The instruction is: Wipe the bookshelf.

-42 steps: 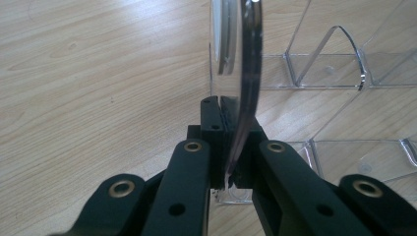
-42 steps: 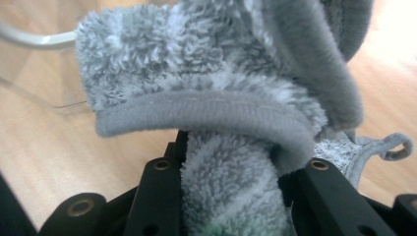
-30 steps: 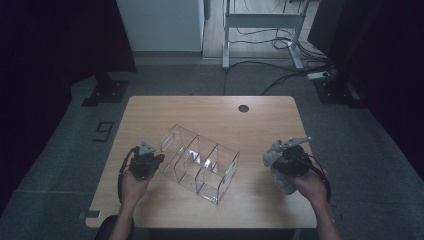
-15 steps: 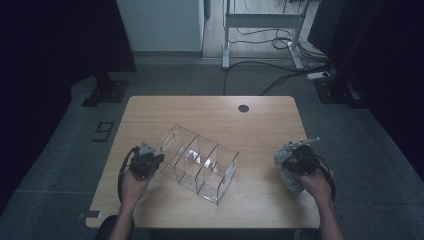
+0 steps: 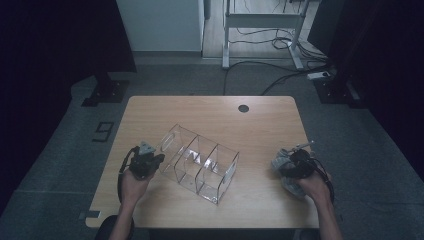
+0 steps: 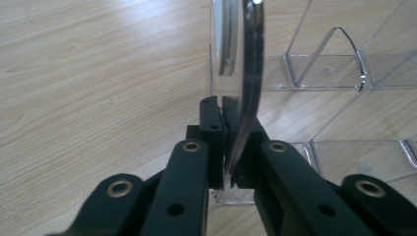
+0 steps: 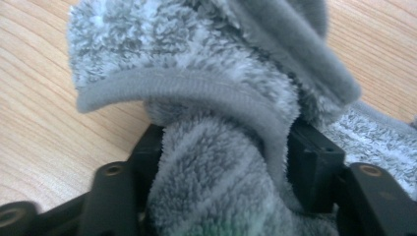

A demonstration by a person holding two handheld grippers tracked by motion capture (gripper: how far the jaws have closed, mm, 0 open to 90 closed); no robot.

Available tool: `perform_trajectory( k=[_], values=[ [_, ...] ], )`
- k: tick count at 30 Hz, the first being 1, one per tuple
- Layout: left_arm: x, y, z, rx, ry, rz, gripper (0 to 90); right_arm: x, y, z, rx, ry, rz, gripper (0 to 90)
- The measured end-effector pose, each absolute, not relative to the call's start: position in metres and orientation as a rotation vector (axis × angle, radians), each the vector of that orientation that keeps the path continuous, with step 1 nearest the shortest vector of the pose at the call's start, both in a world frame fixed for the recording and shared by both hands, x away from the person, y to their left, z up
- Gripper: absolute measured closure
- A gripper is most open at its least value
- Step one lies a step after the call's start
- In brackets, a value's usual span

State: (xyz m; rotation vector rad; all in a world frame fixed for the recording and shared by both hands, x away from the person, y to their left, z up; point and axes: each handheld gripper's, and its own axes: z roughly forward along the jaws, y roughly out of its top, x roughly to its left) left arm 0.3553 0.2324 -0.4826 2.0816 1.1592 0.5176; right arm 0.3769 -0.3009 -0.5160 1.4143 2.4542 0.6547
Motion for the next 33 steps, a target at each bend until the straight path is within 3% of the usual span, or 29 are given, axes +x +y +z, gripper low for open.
perform_trajectory(
  k=[9,17,22,33],
  values=[
    [0.352,0.236,-0.477,2.055,1.144,0.507,65.5,0.372,-0.299,-0.501,1.365,2.437,0.718,30.3],
    [0.345,0.237,-0.471,2.053,1.127,0.509,59.5,0.366,-0.293,-0.485,1.317,2.436,0.822,28.1],
    [0.338,0.239,-0.463,2.036,1.115,0.522,62.1,0.362,-0.287,-0.474,1.284,2.428,0.884,28.2],
    [0.333,0.241,-0.458,2.037,1.128,0.561,81.7,0.359,-0.257,-0.460,1.127,2.511,1.035,33.1]
  ],
)
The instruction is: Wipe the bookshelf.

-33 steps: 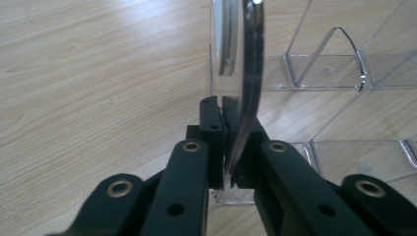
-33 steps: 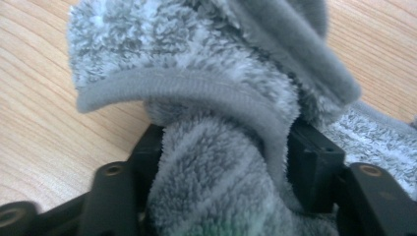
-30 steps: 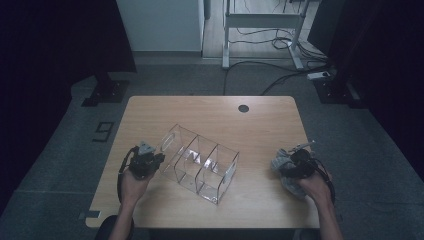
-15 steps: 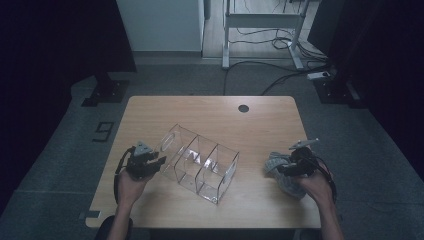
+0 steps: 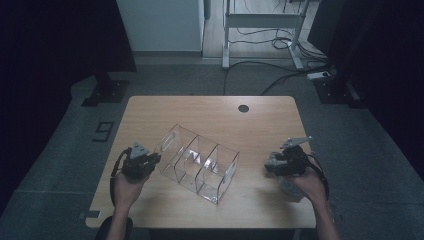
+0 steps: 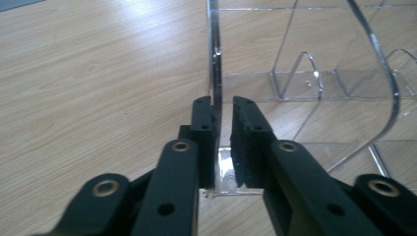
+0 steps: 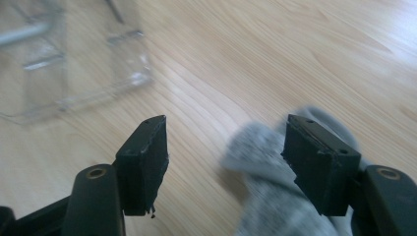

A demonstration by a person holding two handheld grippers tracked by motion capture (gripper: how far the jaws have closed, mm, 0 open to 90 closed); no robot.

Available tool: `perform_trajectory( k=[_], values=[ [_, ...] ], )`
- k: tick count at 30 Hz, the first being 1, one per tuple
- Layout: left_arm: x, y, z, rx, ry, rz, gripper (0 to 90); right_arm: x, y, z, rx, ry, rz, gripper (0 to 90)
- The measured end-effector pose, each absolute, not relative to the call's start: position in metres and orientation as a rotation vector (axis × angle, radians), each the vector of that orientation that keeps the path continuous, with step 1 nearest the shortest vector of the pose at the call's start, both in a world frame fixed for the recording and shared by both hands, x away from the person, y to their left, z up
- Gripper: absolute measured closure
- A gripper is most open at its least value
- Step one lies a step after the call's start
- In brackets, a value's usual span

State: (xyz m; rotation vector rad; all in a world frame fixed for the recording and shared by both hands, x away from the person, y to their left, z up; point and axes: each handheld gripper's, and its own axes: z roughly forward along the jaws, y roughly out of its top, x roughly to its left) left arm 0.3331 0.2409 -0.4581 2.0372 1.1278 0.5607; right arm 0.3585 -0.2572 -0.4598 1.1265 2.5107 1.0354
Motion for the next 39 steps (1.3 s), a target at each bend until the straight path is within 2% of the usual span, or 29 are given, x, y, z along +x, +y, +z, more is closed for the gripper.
perform_trajectory(
  k=[4,21,33,39],
  values=[
    [0.335,0.243,-0.459,2.030,1.138,0.538,86.5,0.360,-0.245,-0.457,1.075,2.545,1.075,33.1],
    [0.348,0.242,-0.458,2.040,1.138,0.531,86.3,0.369,-0.187,-0.450,0.886,2.669,1.172,34.5],
    [0.364,0.236,-0.458,2.040,1.147,0.529,84.9,0.368,-0.170,-0.445,0.835,2.688,1.216,47.0],
    [0.373,0.231,-0.457,2.048,1.152,0.526,83.8,0.361,-0.169,-0.446,0.828,2.699,1.211,48.5]
  ],
)
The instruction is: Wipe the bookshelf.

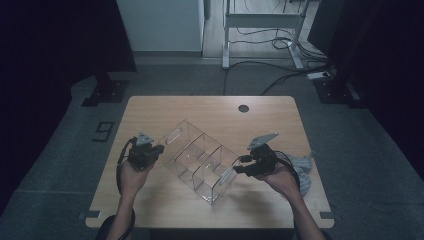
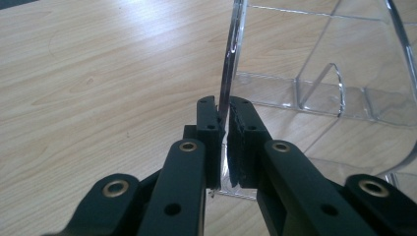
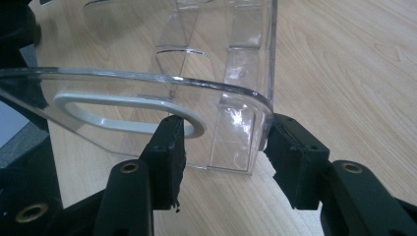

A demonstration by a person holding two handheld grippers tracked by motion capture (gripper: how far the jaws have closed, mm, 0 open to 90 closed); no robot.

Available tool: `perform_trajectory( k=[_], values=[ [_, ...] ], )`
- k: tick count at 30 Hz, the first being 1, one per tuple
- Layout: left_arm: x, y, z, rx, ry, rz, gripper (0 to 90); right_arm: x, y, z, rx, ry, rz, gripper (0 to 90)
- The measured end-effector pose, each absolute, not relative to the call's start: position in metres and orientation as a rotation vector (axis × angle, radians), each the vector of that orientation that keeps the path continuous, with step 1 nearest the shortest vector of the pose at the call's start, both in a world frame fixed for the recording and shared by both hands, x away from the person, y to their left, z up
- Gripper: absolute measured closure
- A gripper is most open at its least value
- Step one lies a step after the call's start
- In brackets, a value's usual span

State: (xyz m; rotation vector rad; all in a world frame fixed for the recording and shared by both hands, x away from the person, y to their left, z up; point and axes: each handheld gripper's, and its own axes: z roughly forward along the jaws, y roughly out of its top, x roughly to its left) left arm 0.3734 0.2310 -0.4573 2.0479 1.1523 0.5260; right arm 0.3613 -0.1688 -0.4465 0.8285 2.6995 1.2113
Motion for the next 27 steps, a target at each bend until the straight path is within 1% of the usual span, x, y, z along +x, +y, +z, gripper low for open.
perform_trajectory(
  k=[10,15,22,23,25,27],
  values=[
    [0.389,0.223,-0.457,2.051,1.152,0.517,81.4,0.348,-0.168,-0.448,0.818,2.716,1.220,50.0],
    [0.398,0.218,-0.457,2.053,1.156,0.515,79.4,0.340,-0.167,-0.449,0.814,2.735,1.218,53.9],
    [0.408,0.211,-0.458,2.034,1.162,0.509,75.8,0.335,-0.164,-0.451,0.784,2.766,1.215,54.1],
    [0.408,0.212,-0.458,2.024,1.167,0.503,73.9,0.336,-0.164,-0.450,0.777,2.766,1.224,52.7],
    [0.406,0.212,-0.460,2.012,1.163,0.508,59.3,0.336,-0.165,-0.448,0.770,2.765,1.226,48.5],
    [0.404,0.213,-0.462,2.017,1.157,0.507,50.7,0.335,-0.166,-0.445,0.748,2.756,1.225,46.8]
  ],
)
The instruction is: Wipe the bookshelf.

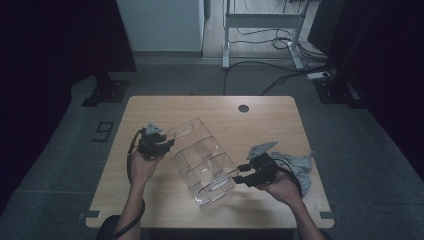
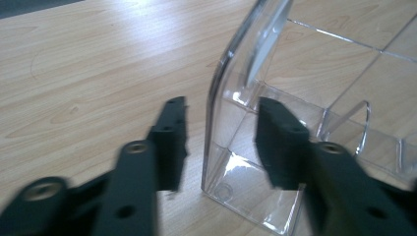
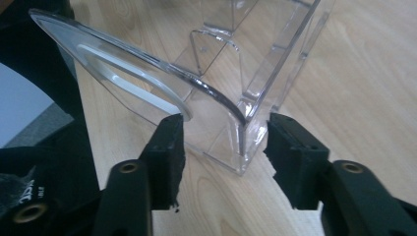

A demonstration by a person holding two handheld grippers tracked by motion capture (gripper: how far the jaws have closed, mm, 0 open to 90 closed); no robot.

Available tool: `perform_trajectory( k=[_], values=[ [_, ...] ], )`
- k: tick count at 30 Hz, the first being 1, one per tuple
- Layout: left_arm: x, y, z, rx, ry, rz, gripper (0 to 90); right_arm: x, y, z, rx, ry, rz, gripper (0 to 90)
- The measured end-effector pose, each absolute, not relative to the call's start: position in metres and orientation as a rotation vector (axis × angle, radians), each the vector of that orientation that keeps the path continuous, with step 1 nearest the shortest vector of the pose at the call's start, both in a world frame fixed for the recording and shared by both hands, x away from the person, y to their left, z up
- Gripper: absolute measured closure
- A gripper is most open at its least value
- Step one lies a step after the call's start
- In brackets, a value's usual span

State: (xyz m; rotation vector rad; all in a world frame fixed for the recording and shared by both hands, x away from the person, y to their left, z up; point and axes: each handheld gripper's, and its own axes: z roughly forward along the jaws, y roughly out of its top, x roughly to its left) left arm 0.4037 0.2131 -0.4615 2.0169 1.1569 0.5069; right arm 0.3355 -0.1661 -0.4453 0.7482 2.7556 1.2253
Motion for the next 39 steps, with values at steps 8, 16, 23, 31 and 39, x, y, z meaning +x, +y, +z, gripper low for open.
perform_trajectory(
  k=[8,16,23,31,39],
  values=[
    [0.387,0.226,-0.460,1.982,1.170,0.499,26.7,0.331,-0.165,-0.428,0.665,2.721,1.266,48.3],
    [0.372,0.240,-0.466,1.964,1.193,0.493,24.5,0.334,-0.154,-0.423,0.609,2.770,1.262,54.0],
    [0.368,0.248,-0.475,1.968,1.214,0.484,24.6,0.334,-0.149,-0.425,0.580,2.801,1.274,60.1],
    [0.367,0.251,-0.478,1.976,1.219,0.480,24.7,0.330,-0.137,-0.423,0.551,2.810,1.232,66.4],
    [0.365,0.252,-0.479,1.974,1.215,0.475,24.2,0.329,-0.133,-0.422,0.575,2.798,1.213,70.4]
  ],
)
